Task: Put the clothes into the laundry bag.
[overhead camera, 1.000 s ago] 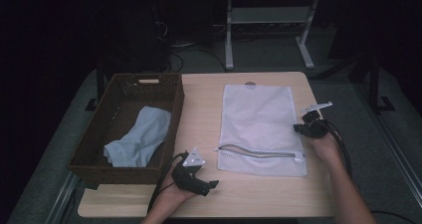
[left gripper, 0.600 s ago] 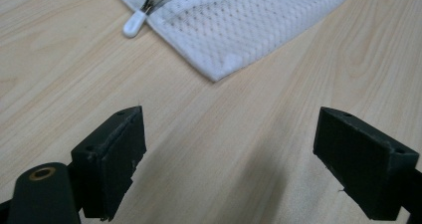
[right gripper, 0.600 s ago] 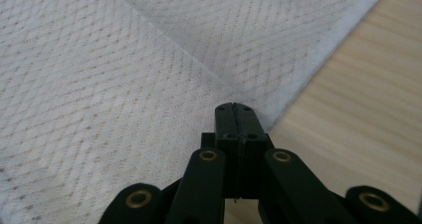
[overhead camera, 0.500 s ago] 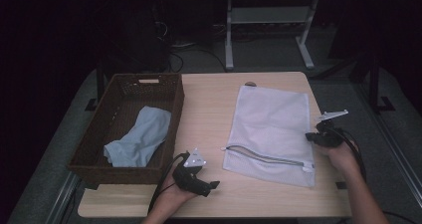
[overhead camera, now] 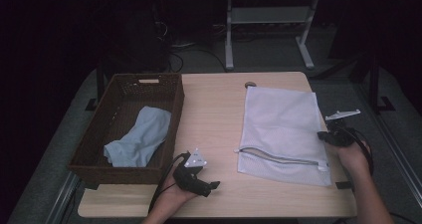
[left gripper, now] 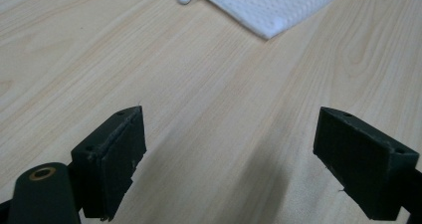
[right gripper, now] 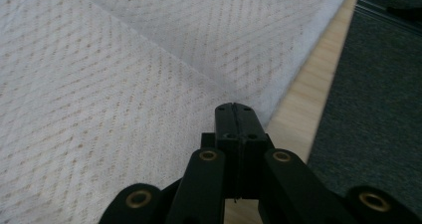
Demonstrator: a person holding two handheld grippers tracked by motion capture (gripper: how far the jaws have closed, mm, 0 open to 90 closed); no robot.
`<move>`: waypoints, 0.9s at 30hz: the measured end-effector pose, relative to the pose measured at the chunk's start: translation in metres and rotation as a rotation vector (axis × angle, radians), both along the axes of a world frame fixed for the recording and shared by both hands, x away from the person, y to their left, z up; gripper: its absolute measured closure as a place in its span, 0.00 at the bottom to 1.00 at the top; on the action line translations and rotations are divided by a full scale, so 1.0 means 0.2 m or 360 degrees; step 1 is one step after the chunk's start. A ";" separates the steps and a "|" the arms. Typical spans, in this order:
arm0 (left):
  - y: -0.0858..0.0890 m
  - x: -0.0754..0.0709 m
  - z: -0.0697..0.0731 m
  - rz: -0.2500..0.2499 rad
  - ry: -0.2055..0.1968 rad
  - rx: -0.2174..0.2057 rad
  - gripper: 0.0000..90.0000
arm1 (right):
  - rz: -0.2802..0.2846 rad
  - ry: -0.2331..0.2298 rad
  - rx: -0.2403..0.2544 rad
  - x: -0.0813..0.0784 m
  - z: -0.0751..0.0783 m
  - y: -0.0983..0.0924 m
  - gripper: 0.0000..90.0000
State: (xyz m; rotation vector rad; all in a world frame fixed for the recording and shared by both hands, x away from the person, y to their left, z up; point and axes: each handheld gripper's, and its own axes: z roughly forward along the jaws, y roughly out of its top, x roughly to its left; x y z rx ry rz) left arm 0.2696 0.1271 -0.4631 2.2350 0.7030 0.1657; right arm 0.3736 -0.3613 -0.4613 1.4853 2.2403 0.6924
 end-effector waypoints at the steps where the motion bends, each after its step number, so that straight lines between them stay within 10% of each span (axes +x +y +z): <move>1: 0.00 0.00 0.00 -0.0001 0.0000 -0.0001 0.14 | -0.0007 -0.0004 -0.0008 0.00 0.00 -0.01 1.00; 11: 0.00 0.00 0.00 -0.0002 0.0006 0.0006 0.14 | -0.0005 -0.0088 0.0060 -0.04 0.04 -0.01 0.81; 27: 0.00 0.00 0.00 -0.0005 0.0003 0.0005 0.14 | 0.0151 -0.0220 0.0207 -0.34 0.13 0.12 0.48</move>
